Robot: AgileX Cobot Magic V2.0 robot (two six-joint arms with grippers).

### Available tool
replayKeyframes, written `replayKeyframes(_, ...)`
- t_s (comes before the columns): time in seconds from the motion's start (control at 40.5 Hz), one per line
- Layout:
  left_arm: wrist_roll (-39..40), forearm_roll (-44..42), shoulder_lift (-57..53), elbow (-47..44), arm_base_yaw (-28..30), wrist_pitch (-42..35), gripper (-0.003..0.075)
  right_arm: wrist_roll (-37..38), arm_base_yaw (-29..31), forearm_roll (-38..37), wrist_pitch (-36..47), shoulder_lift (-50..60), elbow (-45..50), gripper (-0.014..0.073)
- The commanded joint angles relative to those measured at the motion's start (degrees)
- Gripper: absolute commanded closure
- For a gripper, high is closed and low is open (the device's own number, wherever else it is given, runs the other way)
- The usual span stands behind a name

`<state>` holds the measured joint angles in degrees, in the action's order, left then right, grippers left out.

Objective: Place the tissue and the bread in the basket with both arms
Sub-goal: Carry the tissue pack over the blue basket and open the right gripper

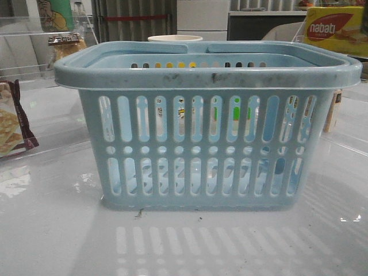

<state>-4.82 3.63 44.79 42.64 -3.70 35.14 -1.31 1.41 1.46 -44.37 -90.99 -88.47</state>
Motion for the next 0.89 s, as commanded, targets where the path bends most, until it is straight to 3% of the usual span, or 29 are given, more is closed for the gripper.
replayKeyframes(0.0, 0.2, 0.6, -0.2, 1.9, 0.0, -4.1, 0.0629, -0.2, -6.3, 1.4, 1.3, 5.8, -2.2, 0.0411)
replayKeyframes(0.247, 0.2, 0.6, -0.2, 1.9, 0.0, -4.1, 0.0629, -0.2, -22.4, 3.1, 0.6, 5.3, -1.8, 0.0411)
replayKeyframes(0.37, 0.2, 0.6, -0.2, 1.9, 0.0, -4.1, 0.0629, -0.2, -27.7, 3.2, 1.5, 2.5, -1.1, 0.0405)
replayKeyframes(0.469, 0.2, 0.6, -0.2, 1.9, 0.0, -4.1, 0.0629, -0.2, -30.1, 3.2, 1.5, -0.3, -1.0, 0.0315)
replayKeyframes(0.642, 0.2, 0.6, -0.2, 1.9, 0.0, -4.1, 0.0629, -0.2, -30.3, 2.5, 2.3, -3.7, -1.0, 0.0022)
replayKeyframes(0.716, 0.2, 0.6, -0.2, 1.9, 0.0, -4.1, 0.0629, -0.2, -30.3, 1.4, 2.5, -3.3, -1.0, -0.0022)
replayKeyframes(0.864, 0.2, 0.6, -0.2, 1.9, 0.0, -4.1, 0.0629, -0.2, -30.3, 0.3, 3.5, 1.3, 0.6, -0.0019)
